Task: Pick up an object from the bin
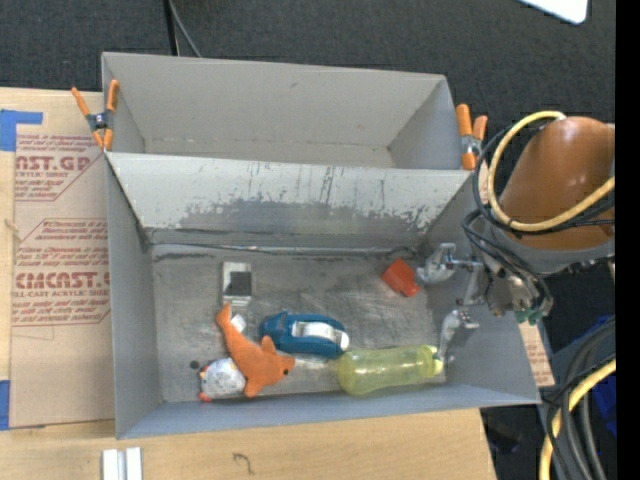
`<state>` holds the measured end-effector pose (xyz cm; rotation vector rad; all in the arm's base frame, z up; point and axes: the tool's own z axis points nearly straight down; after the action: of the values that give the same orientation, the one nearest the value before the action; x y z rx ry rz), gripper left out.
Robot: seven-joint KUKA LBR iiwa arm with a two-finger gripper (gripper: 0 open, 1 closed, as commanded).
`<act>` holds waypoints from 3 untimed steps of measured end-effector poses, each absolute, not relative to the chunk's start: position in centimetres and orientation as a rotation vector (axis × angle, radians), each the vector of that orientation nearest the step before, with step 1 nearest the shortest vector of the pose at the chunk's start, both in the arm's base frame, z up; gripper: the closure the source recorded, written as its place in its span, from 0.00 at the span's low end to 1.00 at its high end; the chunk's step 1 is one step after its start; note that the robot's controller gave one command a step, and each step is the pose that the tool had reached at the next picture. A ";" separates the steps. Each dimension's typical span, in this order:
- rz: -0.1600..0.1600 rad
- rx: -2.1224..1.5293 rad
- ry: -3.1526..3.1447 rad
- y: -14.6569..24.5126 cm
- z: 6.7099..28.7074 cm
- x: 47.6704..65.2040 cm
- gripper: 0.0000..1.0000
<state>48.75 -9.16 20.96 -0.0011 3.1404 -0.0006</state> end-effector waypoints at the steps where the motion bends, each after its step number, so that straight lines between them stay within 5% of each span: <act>1: -0.001 -0.176 3.133 -8.8 16.0 48.6 0.00; 3: 0.003 -0.615 3.080 -7.3 14.0 48.3 0.00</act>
Offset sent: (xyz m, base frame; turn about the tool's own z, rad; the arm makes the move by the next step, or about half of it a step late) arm -0.0068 0.0212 -0.0527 -0.4288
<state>48.26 -7.31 13.96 -0.6150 3.0805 0.0028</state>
